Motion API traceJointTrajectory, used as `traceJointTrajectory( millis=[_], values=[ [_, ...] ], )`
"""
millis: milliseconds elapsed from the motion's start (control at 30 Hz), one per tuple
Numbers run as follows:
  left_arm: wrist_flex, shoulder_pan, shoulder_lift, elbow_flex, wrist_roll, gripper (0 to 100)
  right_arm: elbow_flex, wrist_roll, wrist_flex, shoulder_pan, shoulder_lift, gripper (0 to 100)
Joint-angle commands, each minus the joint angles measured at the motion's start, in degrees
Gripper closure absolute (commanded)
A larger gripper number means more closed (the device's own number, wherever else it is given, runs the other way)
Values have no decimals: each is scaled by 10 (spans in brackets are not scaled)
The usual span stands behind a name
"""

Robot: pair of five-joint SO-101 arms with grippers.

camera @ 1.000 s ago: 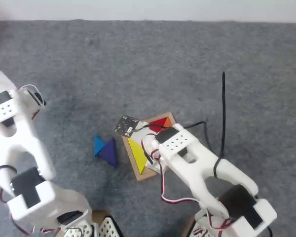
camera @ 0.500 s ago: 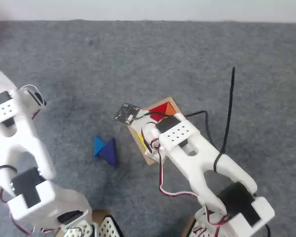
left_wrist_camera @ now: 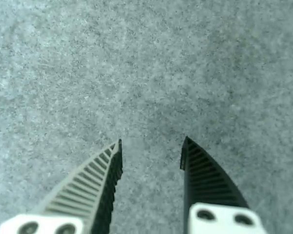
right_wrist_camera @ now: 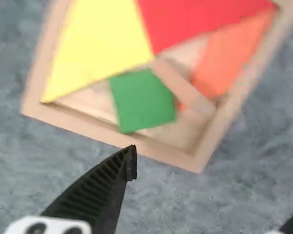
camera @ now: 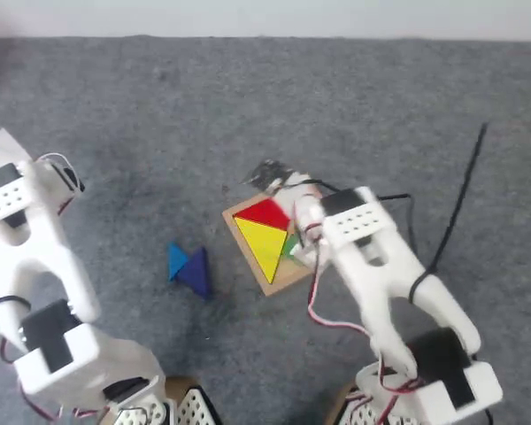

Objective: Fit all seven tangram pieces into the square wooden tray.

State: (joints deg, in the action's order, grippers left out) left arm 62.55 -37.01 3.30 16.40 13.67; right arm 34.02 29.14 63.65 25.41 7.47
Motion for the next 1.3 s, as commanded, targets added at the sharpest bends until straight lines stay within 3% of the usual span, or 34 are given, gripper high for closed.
traceJointTrajectory(
  millis=[0,233,500,900,1067,1267],
  values=[
    [4,4,-12,-6,-7,805,-27,13,-13,-14,-19,493],
    [4,4,-12,-6,-7,805,-32,12,-75,-12,-101,493],
    [3,4,-12,-6,-7,805,-84,1,-33,-29,-89,493],
    [4,4,-12,-6,-7,805,-91,-25,-59,63,-160,493],
    [2,4,-12,-6,-7,805,-95,-45,-53,15,-65,493],
    [3,21,-12,-4,-8,805,-96,-61,14,9,121,493]
  ],
)
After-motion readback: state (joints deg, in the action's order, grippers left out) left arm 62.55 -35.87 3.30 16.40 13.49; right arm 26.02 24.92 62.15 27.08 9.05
